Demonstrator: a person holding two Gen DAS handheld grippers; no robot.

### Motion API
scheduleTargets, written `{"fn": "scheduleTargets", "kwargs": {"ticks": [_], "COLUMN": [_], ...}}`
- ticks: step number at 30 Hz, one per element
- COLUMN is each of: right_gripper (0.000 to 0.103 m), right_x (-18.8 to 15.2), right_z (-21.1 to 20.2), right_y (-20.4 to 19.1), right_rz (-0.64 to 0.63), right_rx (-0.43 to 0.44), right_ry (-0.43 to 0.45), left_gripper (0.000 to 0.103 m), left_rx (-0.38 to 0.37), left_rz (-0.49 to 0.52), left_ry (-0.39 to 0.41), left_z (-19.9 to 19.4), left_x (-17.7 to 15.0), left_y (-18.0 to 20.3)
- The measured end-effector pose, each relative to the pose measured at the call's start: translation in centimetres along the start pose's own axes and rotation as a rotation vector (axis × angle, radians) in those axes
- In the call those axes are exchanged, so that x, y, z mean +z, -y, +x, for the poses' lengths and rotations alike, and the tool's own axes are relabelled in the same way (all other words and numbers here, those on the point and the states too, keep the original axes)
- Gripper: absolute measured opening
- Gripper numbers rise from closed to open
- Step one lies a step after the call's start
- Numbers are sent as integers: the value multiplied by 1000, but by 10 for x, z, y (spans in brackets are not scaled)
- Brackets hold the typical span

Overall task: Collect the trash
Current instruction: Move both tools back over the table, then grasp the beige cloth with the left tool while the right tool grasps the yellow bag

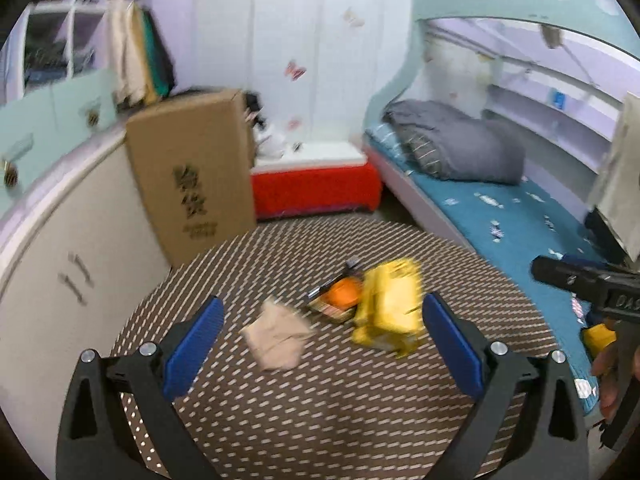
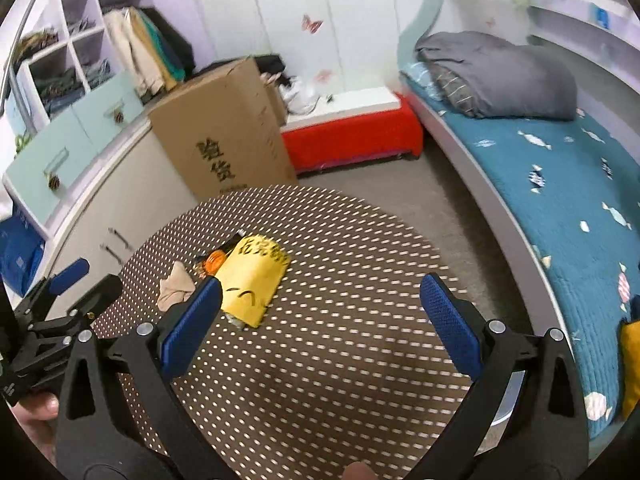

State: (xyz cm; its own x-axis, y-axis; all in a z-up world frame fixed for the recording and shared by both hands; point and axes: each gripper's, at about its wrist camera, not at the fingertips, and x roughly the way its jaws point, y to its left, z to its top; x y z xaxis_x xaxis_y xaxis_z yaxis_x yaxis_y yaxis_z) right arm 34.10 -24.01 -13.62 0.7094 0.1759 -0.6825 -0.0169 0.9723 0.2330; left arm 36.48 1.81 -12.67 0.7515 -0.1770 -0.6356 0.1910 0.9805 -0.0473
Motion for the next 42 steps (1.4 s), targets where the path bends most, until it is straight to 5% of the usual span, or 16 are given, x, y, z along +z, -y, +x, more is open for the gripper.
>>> {"fn": "scheduleTargets", "kwargs": {"ticks": [6, 19, 20, 22, 23, 25, 27, 42], "right_gripper": [97, 97, 91, 63, 56, 47, 43, 41], "right_x": [-2, -14, -15, -19, -20, -23, -24, -45], "right_z": [47, 127, 130, 134, 134, 130, 124, 48], "right_y": [-28, -64, -65, -66, -64, -58, -50, 39], "right_rz": [-26, -26, -26, -32, -32, -12, 6, 111], "right_rx": [11, 43, 42, 55, 46, 67, 87, 90], "right_ry": [-83, -185, -184, -181, -182, -170, -164, -85], "left_gripper": [97, 97, 96, 75, 70, 42, 31, 25], "left_rx": [31, 108, 96, 84, 67, 49, 33, -36], "left_rz": [-54, 5, -5, 4, 13, 24, 26, -63], "left_ry": [-84, -211, -220, -227, -220, -214, -217, -183], "left_z": [37, 108, 111, 114, 113, 110, 107, 55], "left_x": [-20, -30, -32, -34, -34, -33, -34, -64], "left_y": [-43, -46, -46, -43, -40, -35, -31, -14]}}
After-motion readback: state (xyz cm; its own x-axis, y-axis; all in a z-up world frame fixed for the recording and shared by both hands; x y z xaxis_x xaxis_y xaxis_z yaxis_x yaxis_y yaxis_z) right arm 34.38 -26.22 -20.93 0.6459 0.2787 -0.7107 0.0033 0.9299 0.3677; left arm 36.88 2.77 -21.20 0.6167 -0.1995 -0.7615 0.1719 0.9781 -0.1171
